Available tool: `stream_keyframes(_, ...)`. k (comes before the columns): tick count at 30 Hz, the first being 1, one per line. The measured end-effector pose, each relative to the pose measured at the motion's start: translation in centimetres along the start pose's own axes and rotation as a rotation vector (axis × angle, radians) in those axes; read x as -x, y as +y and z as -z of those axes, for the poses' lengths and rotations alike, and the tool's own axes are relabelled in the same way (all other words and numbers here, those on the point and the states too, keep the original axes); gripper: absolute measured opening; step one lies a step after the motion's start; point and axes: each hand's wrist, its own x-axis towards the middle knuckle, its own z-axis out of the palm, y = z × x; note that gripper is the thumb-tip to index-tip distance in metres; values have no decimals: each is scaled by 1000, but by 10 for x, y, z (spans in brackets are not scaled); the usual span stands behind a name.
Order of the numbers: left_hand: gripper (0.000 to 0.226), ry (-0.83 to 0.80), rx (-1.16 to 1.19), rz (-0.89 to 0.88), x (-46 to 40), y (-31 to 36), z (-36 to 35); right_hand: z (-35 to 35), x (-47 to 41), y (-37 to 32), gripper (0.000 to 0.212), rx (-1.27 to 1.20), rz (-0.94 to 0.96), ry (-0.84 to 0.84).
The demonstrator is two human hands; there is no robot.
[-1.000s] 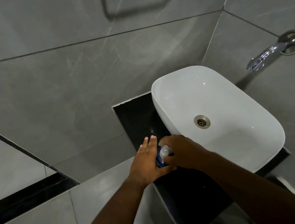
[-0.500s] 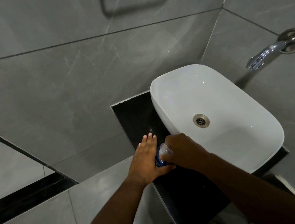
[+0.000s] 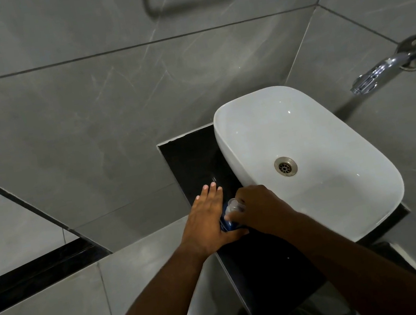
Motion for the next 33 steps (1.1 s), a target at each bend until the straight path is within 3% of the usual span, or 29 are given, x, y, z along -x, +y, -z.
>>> stream_keyframes(3, 118, 3, 20, -4, 0, 0, 1, 3, 4, -2, 46, -56, 49, -41)
stream_keyframes(7, 117, 0, 5, -17, -1, 0, 1, 7, 2, -7, 37, 20, 74, -47)
stream_keyframes(15, 117, -1, 6, -39, -3, -3, 2, 20, 0, -5, 50, -6, 115, -92)
stream_keyframes(21, 119, -11, -11, -49, -4, -5, 1, 19, -4, -8, 27, 89, 98, -90)
stream_keyframes(25, 117, -17, 13, -49, -4, -4, 2, 15, 0, -8, 38, 36, 63, -86)
stream_keyframes(31, 119, -48, 2, -79, -7, -5, 7, 12, -8, -10, 54, 98, 58, -290)
stream_keyframes(33, 120, -54, -6, -80, -7, -6, 7, 12, -9, -9, 53, 80, 62, -246)
